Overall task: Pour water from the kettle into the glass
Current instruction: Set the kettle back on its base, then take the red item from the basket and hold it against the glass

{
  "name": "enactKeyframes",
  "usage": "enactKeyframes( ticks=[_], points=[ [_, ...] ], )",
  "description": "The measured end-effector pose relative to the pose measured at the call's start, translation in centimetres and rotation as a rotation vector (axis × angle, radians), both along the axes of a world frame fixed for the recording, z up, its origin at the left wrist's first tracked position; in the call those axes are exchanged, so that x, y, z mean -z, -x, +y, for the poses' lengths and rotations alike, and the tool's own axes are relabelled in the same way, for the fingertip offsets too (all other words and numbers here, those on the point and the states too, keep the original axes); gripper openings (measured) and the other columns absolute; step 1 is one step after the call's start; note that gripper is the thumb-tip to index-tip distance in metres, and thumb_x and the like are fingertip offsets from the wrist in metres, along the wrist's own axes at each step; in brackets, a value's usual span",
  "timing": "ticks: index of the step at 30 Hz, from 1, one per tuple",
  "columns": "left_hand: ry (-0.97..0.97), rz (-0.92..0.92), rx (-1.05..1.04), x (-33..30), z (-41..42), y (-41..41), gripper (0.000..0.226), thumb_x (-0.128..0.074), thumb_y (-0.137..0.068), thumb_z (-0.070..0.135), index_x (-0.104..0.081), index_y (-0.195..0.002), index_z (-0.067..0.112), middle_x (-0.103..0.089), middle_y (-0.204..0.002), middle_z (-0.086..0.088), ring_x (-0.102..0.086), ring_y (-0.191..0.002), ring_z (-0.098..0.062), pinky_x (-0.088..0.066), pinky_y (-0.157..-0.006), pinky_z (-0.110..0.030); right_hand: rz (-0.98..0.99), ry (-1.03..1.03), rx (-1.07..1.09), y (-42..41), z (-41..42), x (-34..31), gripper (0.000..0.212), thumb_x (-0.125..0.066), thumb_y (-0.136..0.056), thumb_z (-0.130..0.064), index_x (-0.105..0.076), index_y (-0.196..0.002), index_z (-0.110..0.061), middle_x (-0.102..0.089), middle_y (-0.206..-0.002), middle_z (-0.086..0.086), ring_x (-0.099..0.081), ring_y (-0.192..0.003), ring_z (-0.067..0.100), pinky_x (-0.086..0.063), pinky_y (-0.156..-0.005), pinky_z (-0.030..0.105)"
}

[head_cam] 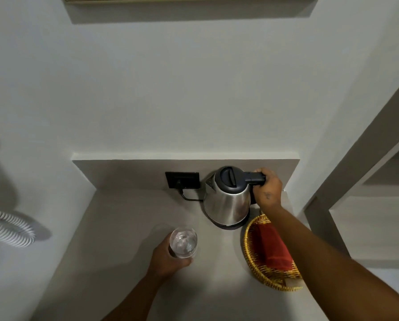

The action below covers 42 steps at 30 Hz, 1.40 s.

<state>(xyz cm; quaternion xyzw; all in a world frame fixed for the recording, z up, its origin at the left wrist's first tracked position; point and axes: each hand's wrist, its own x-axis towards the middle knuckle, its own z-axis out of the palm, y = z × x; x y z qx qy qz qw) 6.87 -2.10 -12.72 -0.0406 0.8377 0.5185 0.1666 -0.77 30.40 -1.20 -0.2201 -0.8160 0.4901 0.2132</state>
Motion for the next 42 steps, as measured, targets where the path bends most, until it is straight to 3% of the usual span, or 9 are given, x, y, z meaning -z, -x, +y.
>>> enactKeyframes(
  ticks=[7,10,13,17,20,23,27,35,42],
  points=[
    [-0.014,0.005,-0.002,-0.7,0.1,-0.2,0.084,-0.09,-0.036,0.042,-0.067,-0.117,0.043,-0.081,-0.106,0.013,-0.073,-0.104,-0.003,-0.055,-0.092,-0.024,0.009,-0.042,0.013,0.7,-0.5,0.0,0.054,-0.06,-0.071,0.013,-0.054,-0.062,-0.04,-0.054,-0.068,-0.02,-0.052,-0.066,-0.005,-0.037,-0.059,0.009],
    [0.0,-0.002,0.003,-0.8,0.2,-0.1,0.089,-0.09,-0.036,0.04,-0.068,-0.122,0.038,-0.08,-0.107,0.012,-0.072,-0.104,-0.002,-0.054,-0.094,-0.026,0.019,-0.104,0.026,0.8,-0.6,-0.2,0.046,-0.059,-0.072,0.014,-0.058,-0.071,-0.032,-0.052,-0.071,-0.018,-0.051,-0.069,0.007,-0.038,-0.061,0.019],
    [0.008,-0.01,0.001,-1.1,0.2,-0.2,0.097,-0.09,-0.038,0.037,-0.068,-0.132,0.026,-0.08,-0.116,0.004,-0.073,-0.111,-0.011,-0.054,-0.097,-0.028,-0.058,-0.118,0.035,0.5,0.0,0.6,0.035,-0.059,-0.077,0.011,-0.061,-0.078,-0.024,-0.058,-0.084,0.003,-0.056,-0.084,0.023,-0.047,-0.071,0.032],
    [0.051,-0.005,-0.001,-1.6,0.3,-0.3,0.086,-0.09,-0.039,0.04,-0.064,-0.121,0.042,-0.078,-0.105,0.015,-0.071,-0.103,-0.005,-0.052,-0.088,-0.02,-0.128,-0.156,0.034,-0.1,0.2,0.7,0.038,-0.064,-0.077,0.005,-0.056,-0.101,-0.022,-0.049,-0.109,0.005,-0.05,-0.105,0.027,-0.047,-0.093,0.04],
    [0.097,0.028,0.068,-1.2,-0.3,-0.2,0.084,-0.091,-0.042,0.041,-0.068,-0.123,0.039,-0.08,-0.107,0.016,-0.075,-0.106,-0.006,-0.059,-0.094,-0.03,-0.223,-0.161,0.133,-3.2,0.0,2.6,0.072,-0.075,-0.076,-0.011,-0.036,-0.136,-0.018,-0.037,-0.136,0.012,-0.037,-0.125,0.032,-0.037,-0.104,0.047],
    [0.224,0.185,0.196,-1.1,-1.3,-0.1,0.084,-0.093,-0.052,0.042,-0.06,-0.13,0.037,-0.071,-0.121,0.021,-0.067,-0.115,-0.002,-0.053,-0.102,-0.028,-0.41,-0.228,0.139,-8.6,-1.0,7.1,0.081,-0.07,-0.083,-0.043,-0.024,-0.144,-0.017,-0.027,-0.151,0.018,-0.026,-0.137,0.04,-0.028,-0.11,0.056],
    [0.57,0.378,0.428,-0.6,-1.8,0.2,0.102,-0.076,-0.069,0.068,-0.05,-0.151,0.014,-0.05,-0.153,-0.006,-0.041,-0.15,-0.031,-0.027,-0.128,-0.046,-0.68,-0.37,0.08,-12.0,-1.9,10.8,0.084,-0.052,-0.087,-0.063,-0.021,-0.145,-0.012,-0.029,-0.149,0.024,-0.028,-0.136,0.043,-0.027,-0.11,0.056],
    [0.754,0.367,0.449,0.3,-1.3,-0.3,0.111,-0.051,-0.078,0.082,-0.035,-0.162,0.011,-0.03,-0.172,-0.013,-0.02,-0.163,-0.034,-0.015,-0.133,-0.052,-0.753,-0.491,0.05,-11.7,-2.5,11.7,0.075,-0.052,-0.09,-0.053,-0.016,-0.148,-0.022,-0.029,-0.148,0.021,-0.029,-0.133,0.042,-0.03,-0.106,0.058],
    [0.701,0.311,0.416,0.3,-1.5,-0.1,0.125,-0.055,-0.066,0.087,-0.035,-0.161,0.01,-0.033,-0.17,-0.011,-0.021,-0.163,-0.032,-0.017,-0.132,-0.053,-0.704,-0.35,0.065,-10.7,-1.5,9.2,0.05,-0.06,-0.089,-0.03,-0.04,-0.133,-0.018,-0.042,-0.131,0.021,-0.037,-0.122,0.043,-0.032,-0.103,0.06]
  ],
)
